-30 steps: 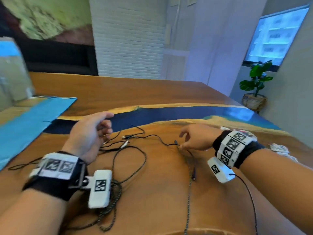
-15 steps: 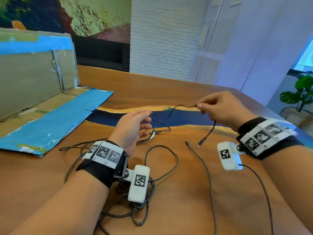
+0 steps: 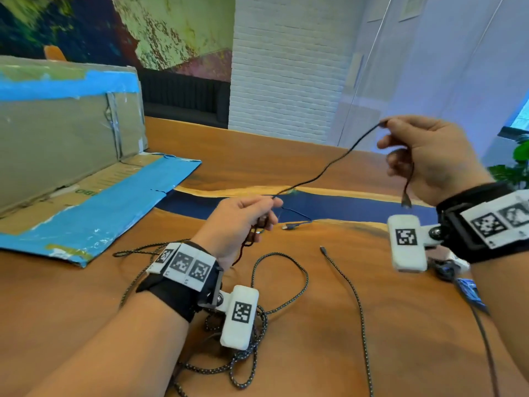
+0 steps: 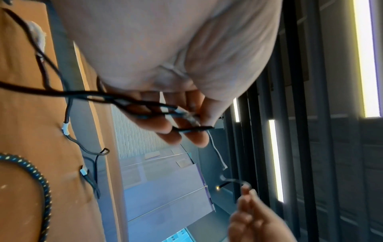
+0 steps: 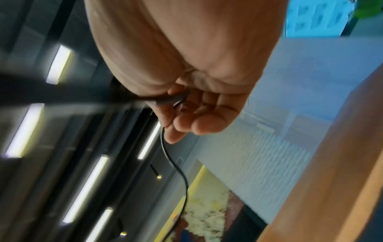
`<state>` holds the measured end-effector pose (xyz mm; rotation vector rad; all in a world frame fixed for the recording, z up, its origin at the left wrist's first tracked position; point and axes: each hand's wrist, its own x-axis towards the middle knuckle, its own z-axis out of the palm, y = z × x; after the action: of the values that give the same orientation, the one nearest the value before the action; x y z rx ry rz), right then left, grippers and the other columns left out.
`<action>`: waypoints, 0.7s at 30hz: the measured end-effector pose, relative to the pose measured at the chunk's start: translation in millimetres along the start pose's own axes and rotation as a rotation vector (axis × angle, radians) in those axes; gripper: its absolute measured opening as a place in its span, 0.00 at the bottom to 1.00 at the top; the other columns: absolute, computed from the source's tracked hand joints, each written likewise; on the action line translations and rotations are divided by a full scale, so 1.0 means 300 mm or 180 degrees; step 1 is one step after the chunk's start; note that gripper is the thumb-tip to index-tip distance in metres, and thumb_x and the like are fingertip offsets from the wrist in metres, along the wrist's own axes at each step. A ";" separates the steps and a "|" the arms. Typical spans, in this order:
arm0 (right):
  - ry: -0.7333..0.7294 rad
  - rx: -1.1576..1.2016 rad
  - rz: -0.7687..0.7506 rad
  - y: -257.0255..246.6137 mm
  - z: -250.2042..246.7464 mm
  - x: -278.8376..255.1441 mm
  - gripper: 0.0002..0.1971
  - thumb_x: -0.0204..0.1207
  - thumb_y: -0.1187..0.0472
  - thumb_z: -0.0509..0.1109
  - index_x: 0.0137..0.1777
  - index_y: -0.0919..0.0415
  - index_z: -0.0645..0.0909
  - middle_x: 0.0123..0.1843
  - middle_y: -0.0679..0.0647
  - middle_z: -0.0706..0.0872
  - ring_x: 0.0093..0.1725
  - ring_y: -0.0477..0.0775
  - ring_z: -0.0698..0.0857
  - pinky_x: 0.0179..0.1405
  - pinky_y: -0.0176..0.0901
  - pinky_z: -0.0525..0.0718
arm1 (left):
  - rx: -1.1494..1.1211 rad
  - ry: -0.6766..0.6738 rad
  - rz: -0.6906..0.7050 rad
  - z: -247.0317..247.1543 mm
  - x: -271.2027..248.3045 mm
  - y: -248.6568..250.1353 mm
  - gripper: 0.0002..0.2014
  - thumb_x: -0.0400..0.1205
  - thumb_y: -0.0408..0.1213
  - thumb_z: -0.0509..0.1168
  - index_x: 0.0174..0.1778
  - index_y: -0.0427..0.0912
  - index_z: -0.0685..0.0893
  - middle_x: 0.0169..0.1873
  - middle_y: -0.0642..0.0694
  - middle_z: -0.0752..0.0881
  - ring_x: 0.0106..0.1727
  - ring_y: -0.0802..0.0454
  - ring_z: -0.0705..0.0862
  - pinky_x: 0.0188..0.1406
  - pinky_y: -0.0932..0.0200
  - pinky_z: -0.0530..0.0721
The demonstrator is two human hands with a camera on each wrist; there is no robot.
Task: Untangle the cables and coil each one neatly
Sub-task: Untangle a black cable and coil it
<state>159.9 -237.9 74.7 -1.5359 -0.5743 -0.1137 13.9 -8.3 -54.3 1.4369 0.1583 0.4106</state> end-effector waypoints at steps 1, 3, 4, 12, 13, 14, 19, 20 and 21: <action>0.0051 -0.0371 0.0129 0.044 -0.017 0.005 0.08 0.87 0.59 0.69 0.49 0.57 0.89 0.35 0.51 0.90 0.24 0.48 0.78 0.23 0.41 0.79 | -0.0184 0.0152 -0.0009 -0.006 0.005 0.007 0.12 0.90 0.39 0.63 0.54 0.41 0.92 0.39 0.45 0.90 0.41 0.52 0.86 0.31 0.59 0.76; -0.0100 -0.1400 0.0273 0.130 -0.040 -0.004 0.07 0.85 0.61 0.71 0.52 0.56 0.91 0.41 0.49 0.93 0.29 0.45 0.81 0.31 0.39 0.81 | -0.0481 0.0332 -0.0018 -0.020 0.014 0.014 0.12 0.91 0.39 0.61 0.57 0.41 0.91 0.40 0.47 0.90 0.41 0.52 0.87 0.31 0.59 0.76; -0.0274 -0.1897 0.0291 0.162 -0.036 -0.022 0.09 0.85 0.63 0.70 0.56 0.52 0.91 0.47 0.47 0.93 0.32 0.42 0.82 0.36 0.37 0.81 | -0.0591 0.0335 -0.0018 -0.021 0.016 0.017 0.12 0.91 0.39 0.61 0.56 0.40 0.90 0.41 0.46 0.90 0.41 0.52 0.87 0.31 0.59 0.78; -0.1852 -0.2052 -0.0290 0.203 0.241 -0.207 0.35 0.80 0.57 0.75 0.84 0.39 0.67 0.69 0.38 0.86 0.70 0.34 0.80 0.70 0.34 0.74 | -0.1010 0.0010 -0.0137 0.029 0.010 -0.006 0.17 0.91 0.36 0.59 0.55 0.29 0.90 0.49 0.37 0.92 0.49 0.48 0.90 0.50 0.57 0.90; -0.1962 -0.1963 -0.0292 0.204 0.277 -0.221 0.33 0.80 0.55 0.75 0.84 0.40 0.68 0.59 0.40 0.91 0.62 0.33 0.85 0.63 0.29 0.76 | -0.1154 0.0044 -0.0121 0.027 0.010 -0.003 0.17 0.91 0.33 0.56 0.56 0.28 0.90 0.53 0.33 0.92 0.52 0.46 0.91 0.52 0.55 0.89; -0.1999 -0.1868 -0.0306 0.207 0.308 -0.232 0.30 0.82 0.54 0.74 0.82 0.41 0.70 0.48 0.44 0.93 0.50 0.36 0.88 0.52 0.27 0.79 | -0.1247 0.0101 -0.0068 0.021 0.013 0.000 0.17 0.90 0.30 0.54 0.56 0.28 0.89 0.55 0.31 0.91 0.55 0.43 0.90 0.54 0.53 0.89; -0.1182 -0.0532 -0.0109 0.247 0.341 -0.221 0.09 0.87 0.60 0.68 0.59 0.51 0.90 0.28 0.47 0.85 0.22 0.52 0.75 0.24 0.52 0.82 | -0.0674 0.0532 0.0258 -0.012 0.034 0.003 0.21 0.81 0.12 0.56 0.53 0.36 0.90 0.50 0.39 0.92 0.56 0.45 0.89 0.65 0.46 0.86; -0.1067 -0.0270 0.0045 0.258 0.330 -0.213 0.09 0.88 0.60 0.67 0.57 0.54 0.90 0.24 0.44 0.80 0.20 0.51 0.70 0.21 0.49 0.76 | -0.0558 0.0593 0.0324 -0.013 0.035 0.002 0.21 0.80 0.12 0.59 0.53 0.38 0.91 0.49 0.41 0.92 0.55 0.47 0.89 0.65 0.48 0.87; -0.1022 -0.0051 0.0241 0.268 0.320 -0.209 0.10 0.89 0.59 0.66 0.56 0.56 0.90 0.24 0.46 0.74 0.19 0.49 0.65 0.19 0.44 0.70 | -0.0495 0.0637 0.0402 -0.014 0.035 -0.001 0.20 0.80 0.12 0.63 0.52 0.40 0.91 0.49 0.43 0.93 0.55 0.48 0.89 0.63 0.51 0.88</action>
<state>112.7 -159.0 -30.8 -1.6009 -0.7681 0.1901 22.1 -0.7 -53.7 1.2553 0.1931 0.6570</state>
